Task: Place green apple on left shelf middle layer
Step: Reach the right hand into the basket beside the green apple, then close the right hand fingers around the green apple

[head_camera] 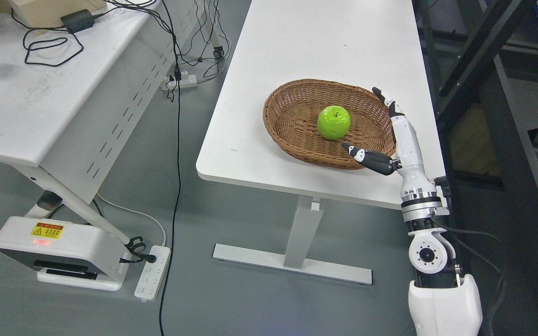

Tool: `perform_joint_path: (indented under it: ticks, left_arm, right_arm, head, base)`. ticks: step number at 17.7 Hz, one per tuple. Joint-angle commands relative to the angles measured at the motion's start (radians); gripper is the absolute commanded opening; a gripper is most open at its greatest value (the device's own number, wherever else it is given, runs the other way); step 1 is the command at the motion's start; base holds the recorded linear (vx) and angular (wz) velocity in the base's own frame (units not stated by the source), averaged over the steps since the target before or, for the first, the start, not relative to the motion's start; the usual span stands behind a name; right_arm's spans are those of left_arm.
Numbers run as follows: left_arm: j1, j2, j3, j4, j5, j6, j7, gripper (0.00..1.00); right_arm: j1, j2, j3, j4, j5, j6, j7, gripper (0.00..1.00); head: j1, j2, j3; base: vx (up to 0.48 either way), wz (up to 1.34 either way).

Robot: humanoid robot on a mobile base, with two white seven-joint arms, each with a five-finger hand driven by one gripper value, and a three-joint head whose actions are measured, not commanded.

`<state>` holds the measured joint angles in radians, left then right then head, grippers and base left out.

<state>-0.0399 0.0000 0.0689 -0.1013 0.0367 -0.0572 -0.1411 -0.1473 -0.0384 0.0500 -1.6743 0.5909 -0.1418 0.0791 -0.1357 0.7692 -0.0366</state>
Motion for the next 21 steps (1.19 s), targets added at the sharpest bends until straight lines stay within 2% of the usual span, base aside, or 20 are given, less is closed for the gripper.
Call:
perform_joint_path:
  ticks: [1, 11, 20, 21]
  left_arm:
    - [0.0, 0.017, 0.0, 0.0, 0.0, 0.0, 0.0, 1.0]
    - [0.0, 0.017, 0.0, 0.0, 0.0, -0.001, 0.0, 1.0]
    - [0.0, 0.017, -0.003, 0.0, 0.0, -0.001, 0.0, 1.0]
    - [0.0, 0.017, 0.0, 0.0, 0.0, -0.001, 0.0, 1.0]
  right_arm:
    - [-0.087, -0.012, 0.06, 0.186, 0.02, 0.008, 0.051, 0.92]
    - [-0.084, -0.018, 0.128, 0.295, 0.024, 0.013, 0.103, 0.92]
    - [-0.06, -0.034, 0.14, 0.306, 0.021, 0.007, 0.134, 0.92]
    - [-0.058, -0.053, 0.14, 0.306, 0.021, 0.004, 0.149, 0.92]
  head:
    - [0.0, 0.0, 0.0]
    - [0.0, 0.0, 0.0]
    - [0.0, 0.0, 0.0]
    - [0.0, 0.0, 0.0]
  base:
    - [0.207, 0.02]
    - [0.165, -0.02]
    - [0.089, 0.0]
    - [0.05, 0.0]
